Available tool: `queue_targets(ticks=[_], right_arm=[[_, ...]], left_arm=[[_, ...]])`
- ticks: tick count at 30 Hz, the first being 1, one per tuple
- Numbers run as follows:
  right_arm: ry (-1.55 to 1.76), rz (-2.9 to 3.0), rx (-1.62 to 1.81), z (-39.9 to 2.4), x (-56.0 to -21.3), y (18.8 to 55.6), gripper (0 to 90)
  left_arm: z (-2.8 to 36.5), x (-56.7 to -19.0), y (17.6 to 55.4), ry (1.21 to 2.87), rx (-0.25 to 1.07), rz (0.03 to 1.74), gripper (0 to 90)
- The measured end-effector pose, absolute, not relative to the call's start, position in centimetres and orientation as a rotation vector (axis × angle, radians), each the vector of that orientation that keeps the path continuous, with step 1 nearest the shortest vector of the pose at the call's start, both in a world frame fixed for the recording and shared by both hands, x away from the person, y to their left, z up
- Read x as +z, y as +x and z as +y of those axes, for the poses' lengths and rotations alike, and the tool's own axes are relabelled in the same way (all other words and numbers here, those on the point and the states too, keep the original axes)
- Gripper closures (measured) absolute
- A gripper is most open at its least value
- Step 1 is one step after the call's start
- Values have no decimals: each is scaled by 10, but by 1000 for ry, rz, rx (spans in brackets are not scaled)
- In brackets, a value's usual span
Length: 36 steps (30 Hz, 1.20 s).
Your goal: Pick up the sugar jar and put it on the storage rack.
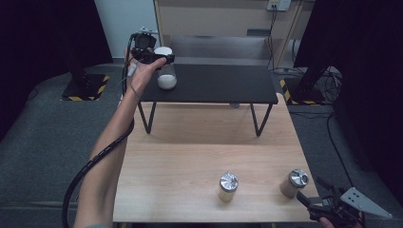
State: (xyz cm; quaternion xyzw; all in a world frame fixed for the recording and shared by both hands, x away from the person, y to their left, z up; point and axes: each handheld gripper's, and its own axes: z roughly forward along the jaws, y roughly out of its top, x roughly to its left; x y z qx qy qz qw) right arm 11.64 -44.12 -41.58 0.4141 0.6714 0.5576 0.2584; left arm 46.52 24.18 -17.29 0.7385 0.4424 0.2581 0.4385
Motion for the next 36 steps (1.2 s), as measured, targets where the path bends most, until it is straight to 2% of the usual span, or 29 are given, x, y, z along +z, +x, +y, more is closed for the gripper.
queue_targets(ticks=[13,15,17,22,36], right_arm=[[1122,1819,1513,-441,-416,116,45],[1124,1819,1512,-441,-416,116,45],[1124,1820,1512,-441,-416,116,45],[1121,1821,1513,-441,-416,116,45],[1115,1822,1515,-441,-416,116,45]], left_arm=[[241,-177,463,1832,678,1069,311],[241,-178,462,1820,686,1060,185],[243,-178,462,1798,674,1044,111],[240,-176,458,1774,696,1048,51],[251,-160,441,1750,719,1016,43]])
